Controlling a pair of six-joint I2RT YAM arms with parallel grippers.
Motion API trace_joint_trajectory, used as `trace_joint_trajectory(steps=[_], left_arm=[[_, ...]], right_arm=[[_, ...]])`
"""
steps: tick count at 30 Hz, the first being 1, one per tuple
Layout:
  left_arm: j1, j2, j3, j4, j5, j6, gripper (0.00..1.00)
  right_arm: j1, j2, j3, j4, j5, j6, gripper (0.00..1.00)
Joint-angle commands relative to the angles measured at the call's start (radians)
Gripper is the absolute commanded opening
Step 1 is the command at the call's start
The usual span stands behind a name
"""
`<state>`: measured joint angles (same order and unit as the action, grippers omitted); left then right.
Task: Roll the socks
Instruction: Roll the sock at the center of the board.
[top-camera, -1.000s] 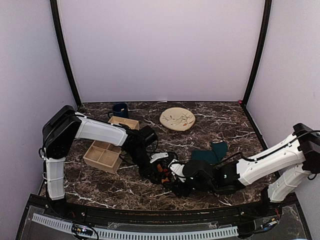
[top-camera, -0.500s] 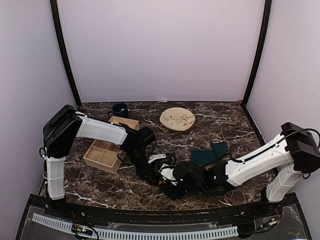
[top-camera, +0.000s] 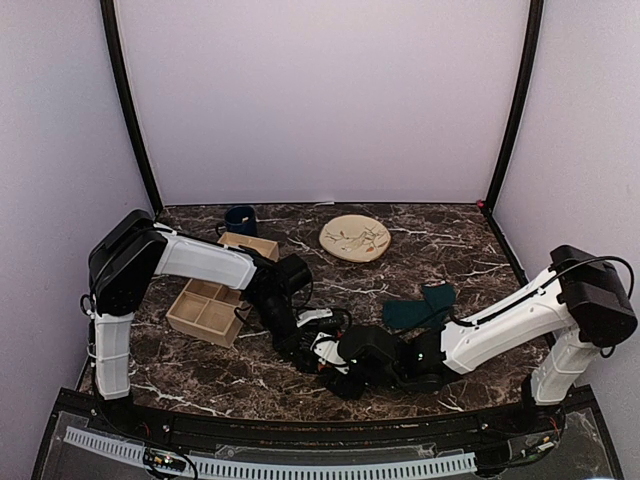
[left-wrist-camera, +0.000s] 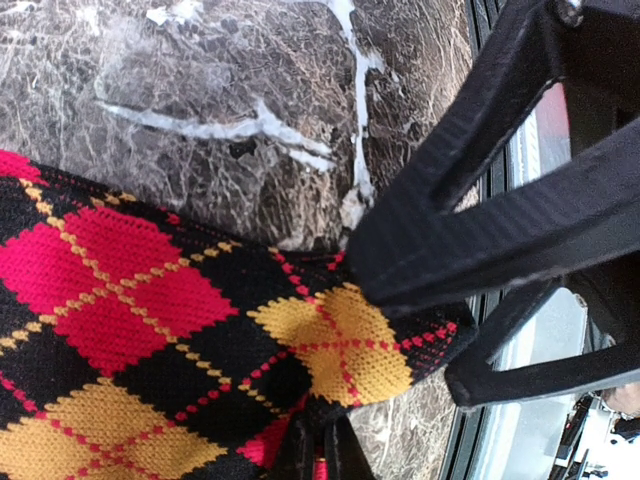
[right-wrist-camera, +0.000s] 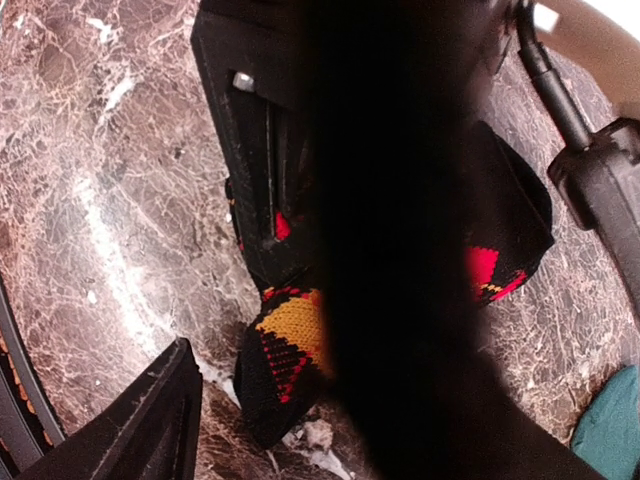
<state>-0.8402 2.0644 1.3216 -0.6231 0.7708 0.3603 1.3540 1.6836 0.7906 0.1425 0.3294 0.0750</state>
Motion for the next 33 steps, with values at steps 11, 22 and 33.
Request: trace_joint_trajectory(steps=[11, 22, 33], left_arm=[[0.006, 0.014, 0.022, -0.038, 0.013, 0.026, 0.0], [0.006, 0.014, 0.022, -0.041, 0.003, 0.021, 0.03], [0.006, 0.003, 0.018, -0.023, -0.059, -0.017, 0.21]], right_arm=[[-0.003, 0.044, 0.02, 0.04, -0.041, -0.018, 0.46], [-0.023, 0.046, 0.009, 0.059, -0.076, -0.007, 0.18], [-0.061, 0.043, -0.007, 0.061, -0.142, 0.061, 0.0]])
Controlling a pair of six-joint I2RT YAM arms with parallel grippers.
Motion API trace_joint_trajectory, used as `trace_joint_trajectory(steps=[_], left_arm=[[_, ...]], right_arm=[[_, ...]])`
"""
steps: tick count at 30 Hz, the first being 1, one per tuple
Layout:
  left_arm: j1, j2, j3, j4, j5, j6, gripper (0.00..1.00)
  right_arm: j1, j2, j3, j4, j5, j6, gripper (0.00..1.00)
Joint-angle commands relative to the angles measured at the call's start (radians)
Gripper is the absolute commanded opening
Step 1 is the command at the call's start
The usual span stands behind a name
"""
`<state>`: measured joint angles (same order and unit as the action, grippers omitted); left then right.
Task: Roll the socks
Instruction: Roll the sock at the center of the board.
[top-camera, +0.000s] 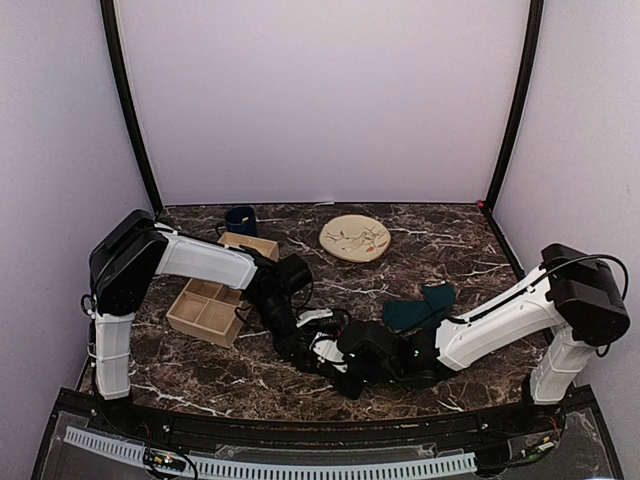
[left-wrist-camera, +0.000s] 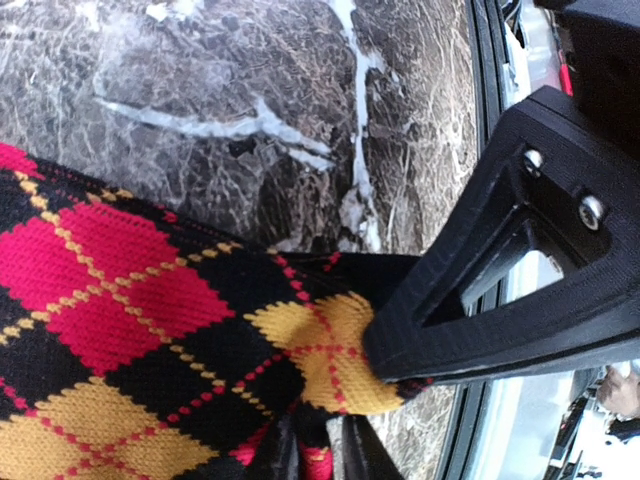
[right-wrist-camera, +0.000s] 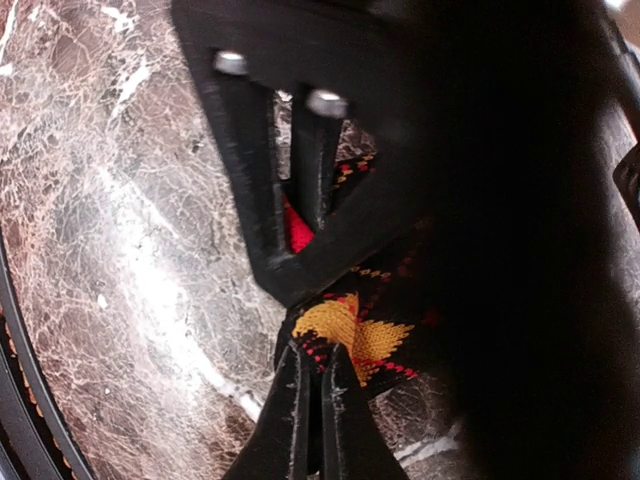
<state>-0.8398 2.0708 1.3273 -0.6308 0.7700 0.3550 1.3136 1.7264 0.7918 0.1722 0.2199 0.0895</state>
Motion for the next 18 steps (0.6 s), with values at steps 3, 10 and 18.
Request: trace_joint_trajectory(steps=[3, 10, 18], left_arm=[[0.007, -0.017, 0.006, 0.001, -0.068, -0.025, 0.24], [0.014, -0.06, -0.011, 0.037, -0.087, -0.056, 0.27], [0.021, -0.117, -0.039, 0.091, -0.1, -0.084, 0.28]], right_arm=[[-0.033, 0.002, -0.015, 0.038, -0.054, 0.073, 0.0], [-0.064, -0.002, -0.039, 0.063, -0.101, 0.164, 0.0], [-0.116, -0.026, -0.08, 0.118, -0.186, 0.3, 0.0]])
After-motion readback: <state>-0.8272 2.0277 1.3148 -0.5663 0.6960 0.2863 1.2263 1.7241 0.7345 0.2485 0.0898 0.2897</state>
